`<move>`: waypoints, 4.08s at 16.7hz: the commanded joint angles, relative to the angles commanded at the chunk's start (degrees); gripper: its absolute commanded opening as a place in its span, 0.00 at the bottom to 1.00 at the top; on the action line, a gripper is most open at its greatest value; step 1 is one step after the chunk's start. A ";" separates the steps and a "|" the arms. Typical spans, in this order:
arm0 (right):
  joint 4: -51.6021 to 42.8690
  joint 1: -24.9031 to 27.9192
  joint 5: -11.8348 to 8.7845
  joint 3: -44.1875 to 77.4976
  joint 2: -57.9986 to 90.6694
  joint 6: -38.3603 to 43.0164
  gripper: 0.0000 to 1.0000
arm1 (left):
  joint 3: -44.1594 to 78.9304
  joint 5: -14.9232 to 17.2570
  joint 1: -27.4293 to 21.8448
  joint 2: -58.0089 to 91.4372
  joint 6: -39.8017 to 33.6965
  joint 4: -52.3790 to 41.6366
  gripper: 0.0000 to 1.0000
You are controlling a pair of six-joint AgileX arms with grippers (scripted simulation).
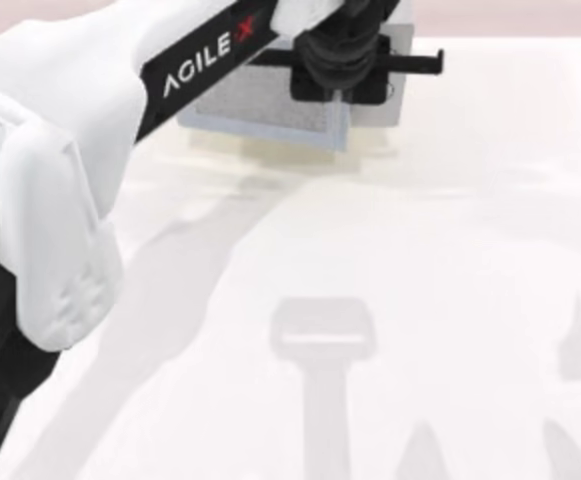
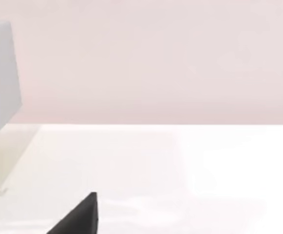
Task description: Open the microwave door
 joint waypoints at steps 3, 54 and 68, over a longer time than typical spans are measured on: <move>0.00 0.00 0.00 0.00 0.00 0.00 1.00 | 0.00 0.00 0.00 0.00 0.00 0.00 0.00; 0.00 0.00 0.00 0.00 0.00 0.00 1.00 | -19.72 4.25 0.91 -11.33 8.86 10.23 0.00; 0.00 0.00 0.00 0.00 0.00 0.00 1.00 | -24.62 5.94 1.33 -14.51 11.96 12.78 0.00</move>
